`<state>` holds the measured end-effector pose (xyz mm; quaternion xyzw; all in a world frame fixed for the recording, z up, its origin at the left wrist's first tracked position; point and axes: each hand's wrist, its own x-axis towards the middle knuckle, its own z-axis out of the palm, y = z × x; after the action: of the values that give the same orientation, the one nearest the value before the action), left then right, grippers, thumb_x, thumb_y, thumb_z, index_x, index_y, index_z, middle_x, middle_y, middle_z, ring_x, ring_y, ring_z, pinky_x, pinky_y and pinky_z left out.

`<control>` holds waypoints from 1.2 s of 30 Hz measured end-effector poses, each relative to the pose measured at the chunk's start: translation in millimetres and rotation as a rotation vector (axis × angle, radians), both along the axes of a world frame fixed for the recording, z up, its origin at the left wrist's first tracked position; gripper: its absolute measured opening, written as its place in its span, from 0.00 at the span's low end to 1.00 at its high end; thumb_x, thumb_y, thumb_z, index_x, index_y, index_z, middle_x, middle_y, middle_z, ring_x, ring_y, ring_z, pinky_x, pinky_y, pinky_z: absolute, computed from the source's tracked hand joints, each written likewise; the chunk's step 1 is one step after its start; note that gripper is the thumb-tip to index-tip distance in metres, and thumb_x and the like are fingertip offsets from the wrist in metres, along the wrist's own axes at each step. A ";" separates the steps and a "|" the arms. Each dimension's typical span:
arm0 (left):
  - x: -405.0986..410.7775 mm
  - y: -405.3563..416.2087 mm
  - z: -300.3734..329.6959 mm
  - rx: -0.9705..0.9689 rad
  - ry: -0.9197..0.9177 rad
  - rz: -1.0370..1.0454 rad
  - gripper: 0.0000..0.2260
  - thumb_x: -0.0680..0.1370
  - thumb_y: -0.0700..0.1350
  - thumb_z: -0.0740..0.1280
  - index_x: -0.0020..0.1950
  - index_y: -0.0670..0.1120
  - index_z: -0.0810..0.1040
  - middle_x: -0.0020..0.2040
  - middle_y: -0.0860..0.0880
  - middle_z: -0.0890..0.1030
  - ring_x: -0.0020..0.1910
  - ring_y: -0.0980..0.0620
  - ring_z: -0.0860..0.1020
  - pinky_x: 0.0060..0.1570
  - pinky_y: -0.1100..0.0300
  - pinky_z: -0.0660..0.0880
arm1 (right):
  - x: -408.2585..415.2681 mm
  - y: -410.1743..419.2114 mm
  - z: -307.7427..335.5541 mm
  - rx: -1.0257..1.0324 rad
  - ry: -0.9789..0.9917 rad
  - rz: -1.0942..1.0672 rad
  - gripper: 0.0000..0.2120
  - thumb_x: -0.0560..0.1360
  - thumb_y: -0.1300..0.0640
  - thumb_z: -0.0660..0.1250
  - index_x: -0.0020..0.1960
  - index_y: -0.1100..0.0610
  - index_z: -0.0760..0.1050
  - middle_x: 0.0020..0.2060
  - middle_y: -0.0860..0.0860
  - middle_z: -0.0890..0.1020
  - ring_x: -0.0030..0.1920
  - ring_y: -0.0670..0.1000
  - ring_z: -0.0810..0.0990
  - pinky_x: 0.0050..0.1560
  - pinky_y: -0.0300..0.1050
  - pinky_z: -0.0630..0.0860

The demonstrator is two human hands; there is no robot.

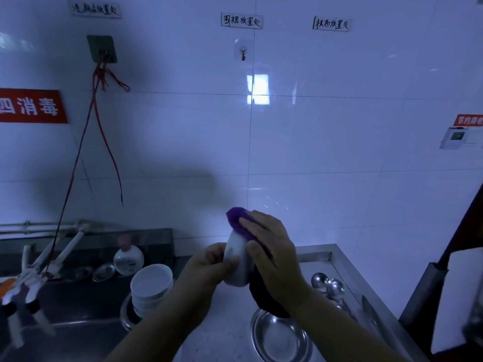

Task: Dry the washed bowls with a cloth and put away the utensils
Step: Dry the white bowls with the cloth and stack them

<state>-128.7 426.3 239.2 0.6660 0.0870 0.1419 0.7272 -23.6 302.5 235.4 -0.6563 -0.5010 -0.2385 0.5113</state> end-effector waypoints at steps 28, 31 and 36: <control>8.6 14.3 7.7 -0.388 -0.211 0.015 0.16 0.71 0.39 0.62 0.57 0.37 0.77 0.52 0.37 0.81 0.50 0.44 0.80 0.47 0.57 0.80 | -1.5 2.8 -5.2 0.006 0.025 -0.320 0.16 0.80 0.57 0.57 0.64 0.61 0.75 0.55 0.52 0.78 0.55 0.49 0.75 0.56 0.41 0.74; 10.6 15.6 4.7 -0.441 -0.196 0.019 0.17 0.71 0.40 0.62 0.59 0.36 0.76 0.54 0.36 0.80 0.50 0.43 0.79 0.47 0.56 0.80 | -10.7 4.8 -6.8 -0.042 -0.148 -0.311 0.19 0.80 0.53 0.56 0.61 0.63 0.77 0.55 0.57 0.80 0.54 0.50 0.74 0.55 0.39 0.74; 13.9 25.4 7.8 -0.541 -0.248 0.011 0.14 0.71 0.38 0.61 0.54 0.38 0.80 0.48 0.40 0.83 0.46 0.47 0.82 0.47 0.56 0.80 | -5.7 -7.2 -12.4 -0.073 -0.355 -0.265 0.21 0.83 0.52 0.52 0.57 0.64 0.80 0.52 0.56 0.82 0.50 0.50 0.74 0.49 0.45 0.77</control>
<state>-114.8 451.7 247.0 0.4250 0.0359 0.1978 0.8826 -29.3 295.3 223.0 -0.6823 -0.5008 -0.3969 0.3552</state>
